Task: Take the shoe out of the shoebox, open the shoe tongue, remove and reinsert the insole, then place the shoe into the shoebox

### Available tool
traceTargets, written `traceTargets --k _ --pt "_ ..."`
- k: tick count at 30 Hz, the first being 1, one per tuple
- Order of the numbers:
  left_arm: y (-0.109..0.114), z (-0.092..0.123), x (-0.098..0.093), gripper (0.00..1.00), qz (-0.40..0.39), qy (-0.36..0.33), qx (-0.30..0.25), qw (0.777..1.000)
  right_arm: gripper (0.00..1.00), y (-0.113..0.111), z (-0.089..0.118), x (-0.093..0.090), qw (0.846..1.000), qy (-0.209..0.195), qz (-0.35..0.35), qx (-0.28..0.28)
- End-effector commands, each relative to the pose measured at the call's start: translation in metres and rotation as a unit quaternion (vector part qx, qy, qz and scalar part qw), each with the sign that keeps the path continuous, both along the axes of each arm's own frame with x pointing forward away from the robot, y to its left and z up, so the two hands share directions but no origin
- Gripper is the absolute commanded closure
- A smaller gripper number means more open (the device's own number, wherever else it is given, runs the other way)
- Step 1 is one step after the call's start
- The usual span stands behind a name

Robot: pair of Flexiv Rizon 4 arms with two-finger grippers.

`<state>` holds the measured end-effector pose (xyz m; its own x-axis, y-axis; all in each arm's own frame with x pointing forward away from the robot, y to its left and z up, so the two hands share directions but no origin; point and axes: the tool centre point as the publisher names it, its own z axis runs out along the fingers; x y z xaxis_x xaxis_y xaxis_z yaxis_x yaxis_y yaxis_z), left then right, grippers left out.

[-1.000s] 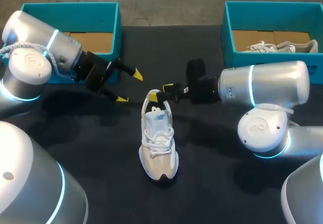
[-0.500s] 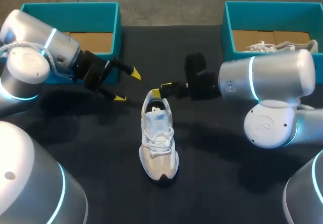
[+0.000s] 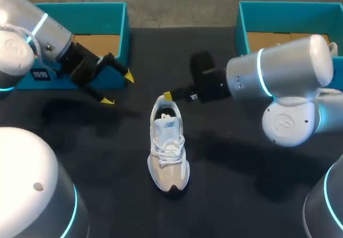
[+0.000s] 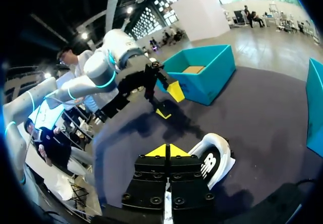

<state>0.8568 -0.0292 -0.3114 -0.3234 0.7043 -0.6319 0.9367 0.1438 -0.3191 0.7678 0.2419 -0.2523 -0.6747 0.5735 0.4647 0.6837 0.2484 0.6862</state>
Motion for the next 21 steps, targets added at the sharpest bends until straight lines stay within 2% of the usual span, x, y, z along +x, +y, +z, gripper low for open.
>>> traceTargets --k 1,3,12,13,21 --pt "0.009 0.013 0.000 0.00 -0.014 0.003 0.031 0.999 1.00 0.008 0.006 -0.004 0.972 -0.043 -0.155 -0.174" --pt "0.013 0.016 -0.001 0.00 -0.018 0.001 0.040 0.999 1.00 0.011 0.003 -0.006 0.963 -0.042 -0.175 -0.200" --pt "0.033 0.040 0.002 0.00 -0.029 -0.035 0.089 0.995 1.00 0.023 -0.002 -0.016 0.946 -0.052 -0.224 -0.230" --pt "0.036 0.043 0.002 0.00 -0.038 -0.047 0.105 0.993 1.00 0.023 -0.002 -0.016 0.946 -0.052 -0.224 -0.230" --pt "0.036 0.043 0.002 0.00 -0.038 -0.047 0.105 0.993 1.00 0.023 -0.002 -0.016 0.946 -0.052 -0.224 -0.230"
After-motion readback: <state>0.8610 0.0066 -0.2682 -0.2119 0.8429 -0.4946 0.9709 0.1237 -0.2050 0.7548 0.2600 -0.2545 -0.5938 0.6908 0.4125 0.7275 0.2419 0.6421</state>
